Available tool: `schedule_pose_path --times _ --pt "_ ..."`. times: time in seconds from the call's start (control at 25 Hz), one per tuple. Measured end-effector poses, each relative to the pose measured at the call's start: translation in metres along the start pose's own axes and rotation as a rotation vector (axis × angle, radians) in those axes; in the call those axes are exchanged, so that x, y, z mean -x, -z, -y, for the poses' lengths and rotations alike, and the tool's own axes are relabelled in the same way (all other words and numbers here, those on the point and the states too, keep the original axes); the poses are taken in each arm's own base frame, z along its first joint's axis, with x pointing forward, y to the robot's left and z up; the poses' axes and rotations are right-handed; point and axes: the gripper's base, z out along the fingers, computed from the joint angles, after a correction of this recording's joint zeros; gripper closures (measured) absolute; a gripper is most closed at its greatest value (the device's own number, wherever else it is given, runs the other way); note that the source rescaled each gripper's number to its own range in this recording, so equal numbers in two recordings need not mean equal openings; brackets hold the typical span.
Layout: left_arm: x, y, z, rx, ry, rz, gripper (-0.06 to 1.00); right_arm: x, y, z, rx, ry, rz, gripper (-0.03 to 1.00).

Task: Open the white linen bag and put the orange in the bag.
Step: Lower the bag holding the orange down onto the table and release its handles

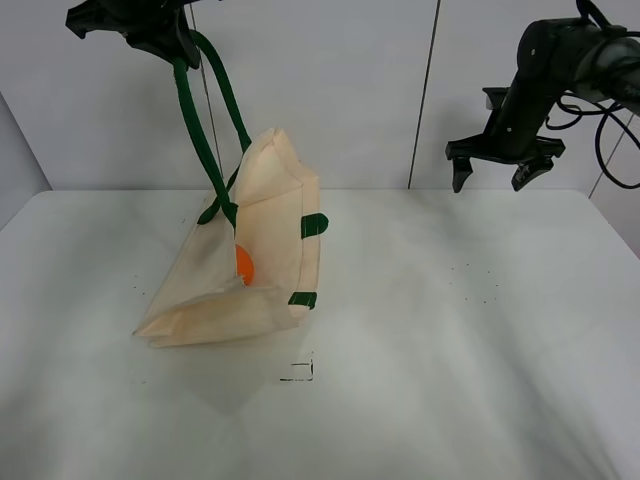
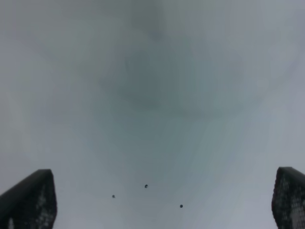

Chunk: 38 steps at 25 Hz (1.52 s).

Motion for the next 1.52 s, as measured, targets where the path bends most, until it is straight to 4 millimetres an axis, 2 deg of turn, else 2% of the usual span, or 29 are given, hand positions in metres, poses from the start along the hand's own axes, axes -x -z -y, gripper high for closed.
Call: schedule_pose_path --times 0.16,0.32,0.48,0.72,0.84,0.96,1.16,1.28,1.52 --pt "0.0 0.0 0.0 0.0 0.0 0.0 0.94 -0.015 0.011 0.0 -0.001 0.001 -0.037 -0.03" --pt "0.0 0.0 0.0 0.0 0.0 0.0 0.94 -0.05 0.036 0.001 -0.002 0.003 -0.104 -0.03" --pt "0.0 0.0 0.0 0.0 0.0 0.0 0.94 -0.106 0.069 0.002 -0.003 0.004 -0.174 -0.03" --pt "0.0 0.0 0.0 0.0 0.0 0.0 0.94 -0.212 0.12 0.003 -0.003 0.005 -0.21 -0.03" --pt "0.0 0.0 0.0 0.0 0.0 0.0 0.94 -0.267 0.138 0.004 -0.003 0.005 -0.191 -0.03" --pt "0.0 0.0 0.0 0.0 0.0 0.0 0.94 -0.312 0.15 0.005 -0.001 0.008 -0.098 -0.03" --pt "0.0 0.0 0.0 0.0 0.0 0.0 0.94 -0.368 0.168 0.006 0.002 0.018 0.236 -0.03" --pt "0.0 0.0 0.0 0.0 -0.001 0.0 0.94 -0.397 0.175 0.007 0.003 0.023 0.381 -0.03" --pt "0.0 0.0 0.0 0.0 -0.001 0.0 0.94 -0.435 0.195 0.007 0.004 0.022 0.633 -0.03"
